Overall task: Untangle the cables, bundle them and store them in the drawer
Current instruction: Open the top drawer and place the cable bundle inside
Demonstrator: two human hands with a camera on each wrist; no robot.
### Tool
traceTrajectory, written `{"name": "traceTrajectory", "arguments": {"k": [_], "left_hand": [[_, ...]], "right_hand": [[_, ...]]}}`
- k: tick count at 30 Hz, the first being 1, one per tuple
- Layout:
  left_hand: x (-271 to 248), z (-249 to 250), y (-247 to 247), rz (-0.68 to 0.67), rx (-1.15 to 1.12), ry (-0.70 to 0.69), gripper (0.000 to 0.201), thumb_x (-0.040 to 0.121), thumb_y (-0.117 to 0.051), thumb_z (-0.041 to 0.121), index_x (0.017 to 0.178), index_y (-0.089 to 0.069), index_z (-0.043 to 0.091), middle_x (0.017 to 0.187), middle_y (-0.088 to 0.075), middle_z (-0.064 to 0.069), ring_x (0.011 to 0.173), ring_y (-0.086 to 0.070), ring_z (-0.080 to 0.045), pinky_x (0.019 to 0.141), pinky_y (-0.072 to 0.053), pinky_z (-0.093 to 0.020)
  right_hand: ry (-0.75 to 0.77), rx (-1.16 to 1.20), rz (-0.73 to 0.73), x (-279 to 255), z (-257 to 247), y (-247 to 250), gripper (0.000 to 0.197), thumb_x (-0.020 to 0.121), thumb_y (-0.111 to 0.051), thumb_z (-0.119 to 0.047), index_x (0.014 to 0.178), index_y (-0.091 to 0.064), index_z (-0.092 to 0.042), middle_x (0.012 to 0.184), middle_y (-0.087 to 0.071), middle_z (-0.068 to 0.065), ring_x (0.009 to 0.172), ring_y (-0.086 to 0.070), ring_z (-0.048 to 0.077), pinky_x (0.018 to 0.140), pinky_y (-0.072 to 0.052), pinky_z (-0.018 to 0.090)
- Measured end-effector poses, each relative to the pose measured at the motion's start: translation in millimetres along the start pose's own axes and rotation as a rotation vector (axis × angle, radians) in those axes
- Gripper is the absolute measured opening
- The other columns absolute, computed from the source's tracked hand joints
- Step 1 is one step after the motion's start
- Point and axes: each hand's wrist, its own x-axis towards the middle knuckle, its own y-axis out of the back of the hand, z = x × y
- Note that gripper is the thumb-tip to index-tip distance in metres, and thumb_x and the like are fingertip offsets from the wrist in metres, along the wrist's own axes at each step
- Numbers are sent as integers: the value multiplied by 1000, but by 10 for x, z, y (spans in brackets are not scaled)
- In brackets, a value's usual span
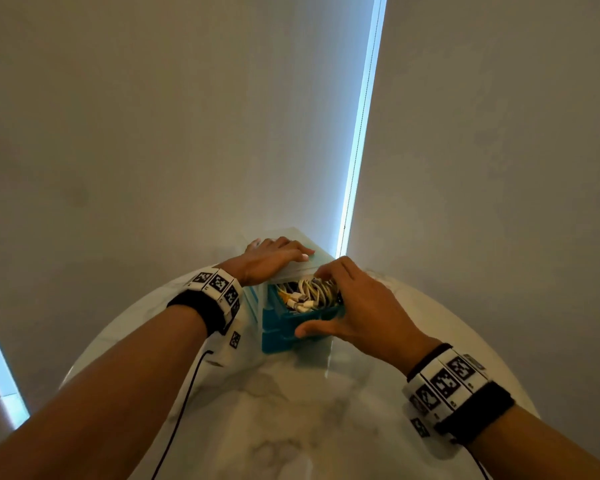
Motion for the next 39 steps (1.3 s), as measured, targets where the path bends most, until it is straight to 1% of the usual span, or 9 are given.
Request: {"name": "traceTrajectory", "arguments": {"k": [4, 9, 14, 17, 22, 25, 29, 35, 39], "left_hand": [[11, -72, -27, 16, -10, -10, 46, 116, -28, 42, 159, -42, 39, 169, -34, -5, 157, -24, -32, 129, -6, -60], [-31, -2, -9, -4, 33, 1, 68, 101, -20, 66, 160, -41, 39, 167, -37, -5, 155, -27, -32, 129, -7, -58], [-65, 98, 0, 30, -11, 53, 57, 111, -27, 59, 157, -43, 28, 163, -41, -6, 153, -31, -33, 129, -9, -55], [-58, 88, -8, 30, -1, 45, 63, 109, -26, 65, 159, -41, 30, 165, -39, -6, 154, -29, -32, 129, -8, -56], [-55, 69, 0, 20, -57, 26, 95, 84, -10, 84, 159, -42, 36, 169, -35, -3, 156, -26, -29, 129, -4, -56], [-68, 73, -1, 25, -93, 37, 99, 82, -9, 87, 159, -43, 35, 168, -36, -3, 156, -26, -29, 129, -4, -57], [-121, 148, 2, 70, -77, 58, 57, 112, -27, 59, 154, -48, 28, 162, -43, -8, 151, -32, -32, 129, -10, -53], [-64, -6, -25, 25, -119, 32, 56, 110, -14, 62, 150, -51, 50, 167, -37, 0, 156, -25, -27, 129, 0, -54], [-35, 1, -28, 28, -128, 24, 66, 102, -11, 69, 149, -53, 50, 168, -37, -1, 157, -24, -27, 129, 0, -57]], "right_hand": [[109, -71, -93, 27, 113, 78, 74, 86, -62, -76, 143, -60, -29, 136, -57, -13, 109, -60, 6, 92, -58, 28], [174, -149, -79, 151, 101, -37, 66, 95, -49, -68, 139, -70, -23, 130, -65, -6, 129, -43, 15, 98, -53, 36], [187, -154, 5, 83, 14, -153, 45, 103, -64, -47, 137, -69, -17, 136, -48, 3, 115, -53, 18, 87, -61, 38], [188, -73, 34, 84, 12, -167, 49, 102, -69, -40, 147, -57, -27, 137, -53, -1, 112, -59, 17, 90, -59, 33], [321, -156, -7, 177, 22, -177, 31, 104, -66, -32, 133, -71, -24, 132, -63, -1, 113, -58, 20, 91, -57, 39], [344, -213, -47, 256, -13, -176, 33, 103, -66, -32, 135, -70, -26, 135, -57, -2, 119, -46, 18, 97, -50, 39], [313, -186, 56, 221, -20, -149, 45, 96, -76, -34, 140, -67, -30, 142, -52, 2, 122, -48, 22, 101, -45, 39], [328, -181, -43, 229, -134, -231, 43, 95, -73, -17, 138, -69, -21, 136, -62, -2, 121, -54, 20, 101, -46, 35], [324, -298, -74, 320, -236, -187, 49, 91, -74, -20, 140, -68, -21, 134, -62, 0, 124, -54, 23, 103, -43, 39]]}}
